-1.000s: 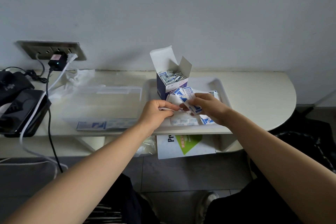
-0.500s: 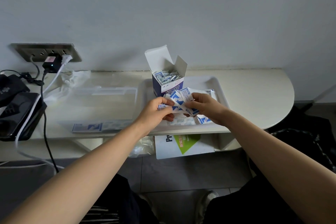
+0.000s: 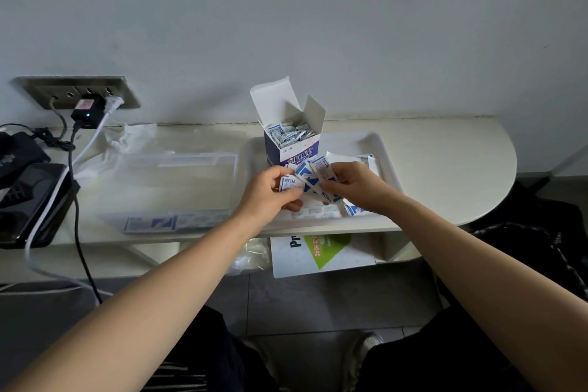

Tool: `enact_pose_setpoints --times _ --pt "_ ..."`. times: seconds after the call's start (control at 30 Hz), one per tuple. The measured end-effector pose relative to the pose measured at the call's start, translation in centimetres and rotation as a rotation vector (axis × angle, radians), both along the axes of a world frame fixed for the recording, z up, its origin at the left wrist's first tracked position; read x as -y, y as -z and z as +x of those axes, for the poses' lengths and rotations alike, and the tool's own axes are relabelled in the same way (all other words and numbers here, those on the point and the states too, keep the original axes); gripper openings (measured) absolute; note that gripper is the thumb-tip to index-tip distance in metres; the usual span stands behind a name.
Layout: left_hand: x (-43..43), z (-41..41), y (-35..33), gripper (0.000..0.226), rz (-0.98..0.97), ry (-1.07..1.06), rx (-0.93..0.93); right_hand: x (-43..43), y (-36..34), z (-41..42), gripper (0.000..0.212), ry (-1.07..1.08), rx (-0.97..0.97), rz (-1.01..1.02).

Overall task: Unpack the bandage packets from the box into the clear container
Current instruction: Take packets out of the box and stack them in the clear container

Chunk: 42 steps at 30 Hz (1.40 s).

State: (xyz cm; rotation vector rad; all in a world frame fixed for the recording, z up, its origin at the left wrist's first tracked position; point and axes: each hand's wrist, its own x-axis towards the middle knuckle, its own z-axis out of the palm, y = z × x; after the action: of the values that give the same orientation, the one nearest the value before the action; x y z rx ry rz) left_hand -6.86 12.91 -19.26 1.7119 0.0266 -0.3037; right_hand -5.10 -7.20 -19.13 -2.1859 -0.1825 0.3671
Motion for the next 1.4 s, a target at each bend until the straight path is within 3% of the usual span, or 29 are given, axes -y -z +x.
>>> enact_pose_setpoints --times 0.1,0.2,0.33,0.43,0.53,0.83,0.97,1.17,1.4 --pt "0.3 0.0 -0.1 0.021 0.003 -0.001 -0.017 -0.4 0.3 -0.2 0.008 -0.082 0.043 -0.061" --pt "0.1 0.1 -0.2 0.023 0.076 0.025 -0.016 -0.7 0.2 0.1 0.016 -0.100 0.253 -0.222" --pt "0.0 -0.4 -0.3 0.031 0.455 0.083 0.167 -1.6 -0.1 0.2 0.016 -0.096 0.486 -0.439" --pt "-0.2 -0.5 0.6 0.034 0.788 0.081 0.303 -2.5 0.8 -0.6 0.009 -0.194 0.498 -0.490" --pt "-0.3 -0.7 1.0 0.025 0.943 0.088 0.342 -2.4 1.4 -0.8 0.014 -0.180 0.485 -0.461" --pt "0.0 -0.8 0.6 0.019 0.868 0.072 0.325 -1.7 0.8 -0.6 0.012 -0.110 0.341 -0.324" --pt "0.0 -0.7 0.8 0.025 0.871 0.072 0.302 -1.7 0.9 -0.4 0.017 -0.109 0.286 -0.365" --pt "0.3 -0.9 1.2 0.016 0.783 0.066 0.287 -1.4 1.3 -0.7 0.014 -0.079 0.286 -0.301" --pt "0.6 -0.9 -0.2 0.006 0.810 0.078 0.353 -1.6 -0.1 -0.7 0.009 -0.037 0.346 -0.245"
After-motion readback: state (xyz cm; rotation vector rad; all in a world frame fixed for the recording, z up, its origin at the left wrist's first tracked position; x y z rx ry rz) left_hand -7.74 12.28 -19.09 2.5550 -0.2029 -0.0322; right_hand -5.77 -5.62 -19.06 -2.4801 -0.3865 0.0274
